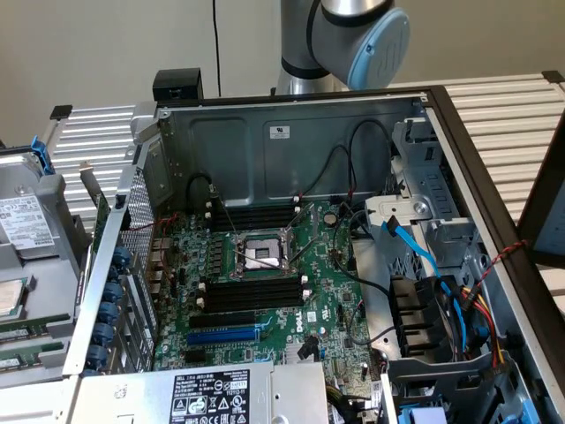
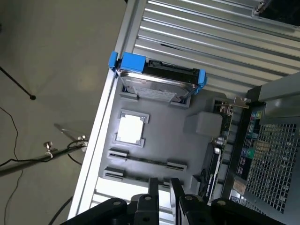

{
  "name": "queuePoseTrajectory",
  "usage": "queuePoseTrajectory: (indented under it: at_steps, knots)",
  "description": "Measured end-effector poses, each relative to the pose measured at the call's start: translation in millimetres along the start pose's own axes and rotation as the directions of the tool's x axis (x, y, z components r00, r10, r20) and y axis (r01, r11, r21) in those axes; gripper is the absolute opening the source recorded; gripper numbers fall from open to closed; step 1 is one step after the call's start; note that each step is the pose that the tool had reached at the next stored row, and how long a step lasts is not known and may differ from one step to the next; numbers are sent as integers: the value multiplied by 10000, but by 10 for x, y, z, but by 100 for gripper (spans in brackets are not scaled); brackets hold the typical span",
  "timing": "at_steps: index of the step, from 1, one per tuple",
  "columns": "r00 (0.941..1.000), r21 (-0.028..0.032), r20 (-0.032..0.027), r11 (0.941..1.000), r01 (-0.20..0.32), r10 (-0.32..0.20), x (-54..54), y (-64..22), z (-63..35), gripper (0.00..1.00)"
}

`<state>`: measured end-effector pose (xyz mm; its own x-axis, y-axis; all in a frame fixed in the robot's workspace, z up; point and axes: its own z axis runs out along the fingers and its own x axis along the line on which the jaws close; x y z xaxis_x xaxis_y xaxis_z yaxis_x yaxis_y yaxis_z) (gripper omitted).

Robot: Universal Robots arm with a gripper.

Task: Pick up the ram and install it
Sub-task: 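Reach for the ram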

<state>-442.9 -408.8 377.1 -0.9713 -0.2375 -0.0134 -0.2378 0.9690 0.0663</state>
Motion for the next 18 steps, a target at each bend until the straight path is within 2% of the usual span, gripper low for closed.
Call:
queuePoseTrajectory:
  at_steps: [3,6,9,12,15,18]
  knots:
    - [10000,18,-6,10000,84,-84,0,-1,1,25]
    - [9980,14,-46,9980,634,-634,1,0,2,25]
    - [9930,3,-80,9931,1175,-1175,1,0,3,25]
    - [9850,-1,-119,9851,1719,-1719,0,-1,3,25]
    - [9743,24,-172,9744,2248,-2248,0,-1,3,25]
    - [9611,87,-247,9613,2753,-2750,0,0,2,25]
